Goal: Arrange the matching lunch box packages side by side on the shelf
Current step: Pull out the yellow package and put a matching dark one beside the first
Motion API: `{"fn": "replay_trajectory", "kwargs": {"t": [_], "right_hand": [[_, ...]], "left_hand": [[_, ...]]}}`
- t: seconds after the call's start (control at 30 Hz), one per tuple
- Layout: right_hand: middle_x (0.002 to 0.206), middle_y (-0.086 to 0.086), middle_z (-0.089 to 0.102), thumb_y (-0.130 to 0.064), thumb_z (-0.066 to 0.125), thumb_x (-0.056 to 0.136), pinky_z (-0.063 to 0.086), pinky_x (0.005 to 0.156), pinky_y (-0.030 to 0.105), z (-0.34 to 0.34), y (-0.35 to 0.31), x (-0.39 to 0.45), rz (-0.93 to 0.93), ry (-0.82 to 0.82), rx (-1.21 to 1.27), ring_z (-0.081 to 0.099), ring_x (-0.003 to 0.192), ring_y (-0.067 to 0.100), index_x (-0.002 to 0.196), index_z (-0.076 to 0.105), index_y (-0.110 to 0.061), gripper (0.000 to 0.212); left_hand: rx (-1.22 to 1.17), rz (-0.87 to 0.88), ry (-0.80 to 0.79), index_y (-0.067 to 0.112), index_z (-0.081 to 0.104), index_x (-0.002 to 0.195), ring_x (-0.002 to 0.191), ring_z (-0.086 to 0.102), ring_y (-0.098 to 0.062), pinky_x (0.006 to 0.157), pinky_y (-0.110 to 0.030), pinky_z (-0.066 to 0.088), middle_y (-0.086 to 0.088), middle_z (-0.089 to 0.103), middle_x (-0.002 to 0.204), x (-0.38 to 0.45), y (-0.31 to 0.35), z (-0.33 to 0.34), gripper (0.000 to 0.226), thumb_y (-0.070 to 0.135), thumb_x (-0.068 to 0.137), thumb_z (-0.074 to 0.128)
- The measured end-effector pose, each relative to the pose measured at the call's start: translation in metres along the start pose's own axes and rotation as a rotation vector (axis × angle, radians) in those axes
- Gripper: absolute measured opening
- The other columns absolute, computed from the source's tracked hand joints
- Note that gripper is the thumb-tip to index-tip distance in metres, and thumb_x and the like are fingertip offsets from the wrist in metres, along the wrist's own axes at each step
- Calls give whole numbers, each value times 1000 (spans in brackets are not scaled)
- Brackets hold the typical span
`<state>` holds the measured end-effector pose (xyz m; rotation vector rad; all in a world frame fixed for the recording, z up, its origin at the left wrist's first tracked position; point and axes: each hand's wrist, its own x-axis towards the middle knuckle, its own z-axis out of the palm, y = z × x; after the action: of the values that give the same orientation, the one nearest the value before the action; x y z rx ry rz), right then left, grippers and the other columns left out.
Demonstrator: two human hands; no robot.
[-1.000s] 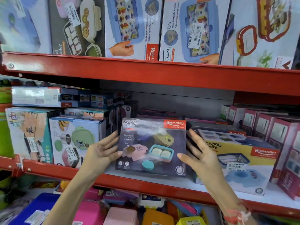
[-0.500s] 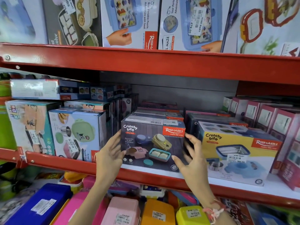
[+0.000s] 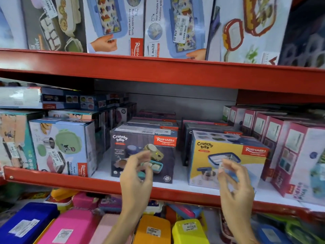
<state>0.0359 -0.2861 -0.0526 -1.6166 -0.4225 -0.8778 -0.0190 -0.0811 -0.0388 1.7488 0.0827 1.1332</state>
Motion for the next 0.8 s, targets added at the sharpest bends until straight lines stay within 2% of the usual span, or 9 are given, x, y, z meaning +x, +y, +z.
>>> {"fn": "replay_trajectory", "kwargs": {"t": [0.07,0.1,0.2,0.3,0.4,0.5,0.6,0.7,0.8], "right_hand": [[117,-1,59,-14,57,92,51,76,13,-15,8,4,79,72,-19,60,105,1,113,59,-20,22],[118,-1,58,-16,56,93,49,82,15,-22,12,6,110,99,-30,59,104,4,112,57,-20,20],[123,2,51,-23,54,94,43,93,32,-41,19,14,187,186,-74,54,110,19,115,52,-19,21],[138,8,45,-49,48,92,38,105,49,-56,34,29,305,221,-143,42,129,30,130,46,-23,46],[146,0,45,-74,34,81,29,112,55,-65,34,52,564,100,-56,38,137,28,135,44,-33,68],[131,3,55,-71,27,88,34,106,43,-71,20,73,783,-52,153,47,130,30,124,54,-31,59],[150,15,44,-68,25,90,33,105,48,-80,13,86,864,-142,155,40,136,36,141,45,-12,78],[137,17,52,-66,29,90,39,95,48,-93,9,93,868,-121,249,50,123,37,141,43,-6,80],[122,14,56,-65,35,90,40,98,51,-106,4,99,790,-81,321,55,108,32,127,53,-12,68]], "left_hand": [[-62,-45,-172,25,63,104,92,65,-2,76,-20,54,11,70,99,-9,9,19,29,2,87,56],[-71,-54,-239,25,62,105,92,64,-1,78,-19,54,11,71,98,-12,13,28,27,5,88,57],[-72,-104,-381,27,56,115,97,60,6,84,-13,51,13,67,108,-20,19,50,24,17,93,53],[-78,-215,-468,25,49,130,113,54,4,88,-8,40,15,59,122,-21,32,63,36,37,97,42],[-131,-484,-498,33,45,131,128,43,-13,105,-27,29,19,55,121,-12,46,73,49,58,93,27],[-144,-702,-514,24,42,141,139,36,-30,118,-51,21,-4,48,146,3,44,83,99,88,70,16],[-214,-711,-492,20,59,119,115,58,-29,110,-53,34,-7,64,124,12,22,94,120,102,43,15],[-282,-707,-405,16,63,102,97,64,-24,95,-44,51,-10,67,107,10,45,81,92,90,66,19],[-349,-676,-381,13,68,79,86,68,-24,69,-30,58,-12,72,86,13,46,77,66,63,90,27]]}}
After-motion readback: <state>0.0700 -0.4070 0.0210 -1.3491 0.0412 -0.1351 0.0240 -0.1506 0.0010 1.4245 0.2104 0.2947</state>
